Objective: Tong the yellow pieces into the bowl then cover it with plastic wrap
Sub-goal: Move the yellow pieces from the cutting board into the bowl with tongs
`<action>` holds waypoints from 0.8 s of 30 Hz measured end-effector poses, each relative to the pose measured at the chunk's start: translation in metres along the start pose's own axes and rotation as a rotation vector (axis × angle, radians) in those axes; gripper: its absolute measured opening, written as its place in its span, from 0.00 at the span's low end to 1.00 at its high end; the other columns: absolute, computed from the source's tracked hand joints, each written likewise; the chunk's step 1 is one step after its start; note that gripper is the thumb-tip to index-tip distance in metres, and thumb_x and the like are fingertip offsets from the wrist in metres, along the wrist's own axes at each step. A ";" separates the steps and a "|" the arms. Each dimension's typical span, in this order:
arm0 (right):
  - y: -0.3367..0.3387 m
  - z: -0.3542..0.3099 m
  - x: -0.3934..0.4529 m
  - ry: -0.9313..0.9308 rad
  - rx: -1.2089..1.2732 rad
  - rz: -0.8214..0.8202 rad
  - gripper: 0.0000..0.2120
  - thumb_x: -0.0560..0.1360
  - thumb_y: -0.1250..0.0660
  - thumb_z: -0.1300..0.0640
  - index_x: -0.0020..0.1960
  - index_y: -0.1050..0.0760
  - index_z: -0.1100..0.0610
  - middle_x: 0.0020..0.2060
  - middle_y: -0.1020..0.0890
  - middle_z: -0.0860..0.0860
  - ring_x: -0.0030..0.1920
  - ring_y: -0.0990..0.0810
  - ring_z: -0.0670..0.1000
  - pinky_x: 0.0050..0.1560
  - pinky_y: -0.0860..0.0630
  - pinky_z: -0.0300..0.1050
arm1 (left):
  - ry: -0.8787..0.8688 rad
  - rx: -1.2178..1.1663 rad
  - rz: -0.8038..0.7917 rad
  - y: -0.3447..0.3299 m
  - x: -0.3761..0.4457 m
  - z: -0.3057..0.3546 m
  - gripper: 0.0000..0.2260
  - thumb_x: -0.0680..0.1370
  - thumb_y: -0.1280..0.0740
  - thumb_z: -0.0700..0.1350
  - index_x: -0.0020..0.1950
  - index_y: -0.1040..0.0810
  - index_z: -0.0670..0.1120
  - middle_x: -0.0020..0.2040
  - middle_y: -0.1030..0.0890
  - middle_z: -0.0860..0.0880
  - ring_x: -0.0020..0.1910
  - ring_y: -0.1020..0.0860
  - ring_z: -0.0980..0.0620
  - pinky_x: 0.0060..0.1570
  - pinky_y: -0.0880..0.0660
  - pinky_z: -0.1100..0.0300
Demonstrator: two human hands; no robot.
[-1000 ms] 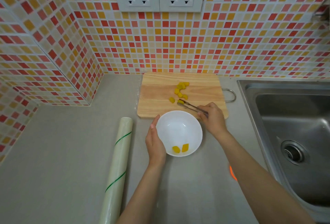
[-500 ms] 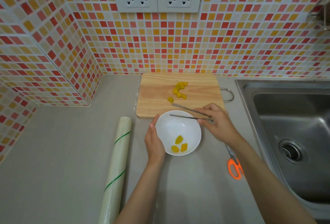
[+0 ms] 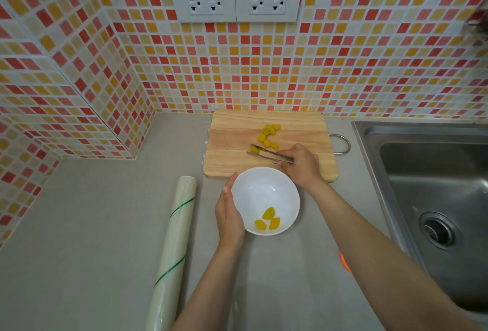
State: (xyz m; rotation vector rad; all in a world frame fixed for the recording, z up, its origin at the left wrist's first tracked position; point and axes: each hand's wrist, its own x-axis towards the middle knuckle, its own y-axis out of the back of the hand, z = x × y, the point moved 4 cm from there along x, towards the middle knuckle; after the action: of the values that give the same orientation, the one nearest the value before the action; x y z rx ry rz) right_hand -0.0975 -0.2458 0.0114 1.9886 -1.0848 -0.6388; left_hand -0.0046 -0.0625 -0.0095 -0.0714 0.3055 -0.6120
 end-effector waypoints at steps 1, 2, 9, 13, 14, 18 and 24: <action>0.000 0.001 0.000 -0.003 0.000 0.009 0.15 0.74 0.33 0.53 0.60 0.22 0.52 0.52 0.22 0.54 0.56 0.24 0.56 0.56 0.36 0.50 | 0.002 -0.001 -0.002 0.000 0.000 0.000 0.18 0.82 0.50 0.49 0.63 0.23 0.51 0.57 0.22 0.58 0.52 0.24 0.68 0.43 0.28 0.78; 0.001 0.002 -0.002 -0.002 0.008 0.020 0.14 0.74 0.33 0.54 0.59 0.21 0.52 0.51 0.22 0.54 0.56 0.24 0.56 0.56 0.35 0.51 | 0.007 -0.006 -0.002 -0.001 0.000 0.000 0.18 0.82 0.50 0.49 0.62 0.23 0.51 0.56 0.22 0.58 0.51 0.24 0.70 0.42 0.28 0.78; 0.025 -0.001 -0.038 0.100 0.195 0.085 0.13 0.72 0.30 0.59 0.56 0.19 0.53 0.45 0.21 0.52 0.52 0.23 0.55 0.60 0.32 0.58 | 0.011 0.016 0.001 -0.001 -0.001 0.002 0.18 0.82 0.50 0.50 0.61 0.23 0.53 0.56 0.21 0.58 0.53 0.24 0.63 0.42 0.27 0.76; 0.035 -0.001 -0.068 0.218 0.088 0.007 0.13 0.72 0.31 0.56 0.56 0.20 0.48 0.45 0.23 0.48 0.52 0.28 0.51 0.52 0.42 0.46 | -0.008 0.018 -0.007 0.000 0.000 0.002 0.19 0.82 0.51 0.49 0.64 0.24 0.49 0.57 0.21 0.56 0.56 0.24 0.58 0.45 0.28 0.77; 0.037 0.000 -0.073 0.245 0.039 -0.021 0.13 0.72 0.31 0.55 0.57 0.20 0.47 0.45 0.24 0.47 0.52 0.29 0.50 0.49 0.45 0.43 | -0.014 0.015 -0.011 -0.001 0.000 0.003 0.19 0.82 0.51 0.49 0.64 0.24 0.48 0.57 0.21 0.56 0.56 0.24 0.59 0.45 0.28 0.77; 0.045 0.008 -0.074 0.264 0.010 -0.056 0.16 0.71 0.30 0.51 0.59 0.22 0.45 0.47 0.23 0.47 0.52 0.29 0.50 0.49 0.44 0.42 | -0.009 0.023 -0.020 0.001 0.001 0.002 0.19 0.82 0.51 0.49 0.64 0.24 0.49 0.56 0.21 0.57 0.56 0.24 0.60 0.44 0.28 0.77; 0.048 0.023 -0.031 0.058 0.103 0.161 0.18 0.71 0.29 0.58 0.61 0.23 0.55 0.47 0.21 0.57 0.53 0.23 0.58 0.57 0.29 0.56 | -0.012 0.020 -0.009 0.000 0.001 0.001 0.19 0.82 0.51 0.49 0.63 0.24 0.50 0.60 0.22 0.53 0.59 0.25 0.55 0.52 0.28 0.68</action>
State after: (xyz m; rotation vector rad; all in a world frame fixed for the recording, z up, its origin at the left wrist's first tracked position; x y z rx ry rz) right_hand -0.1521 -0.2445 0.0389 1.9694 -1.2486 -0.4456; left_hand -0.0035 -0.0632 -0.0090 -0.0577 0.2874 -0.6227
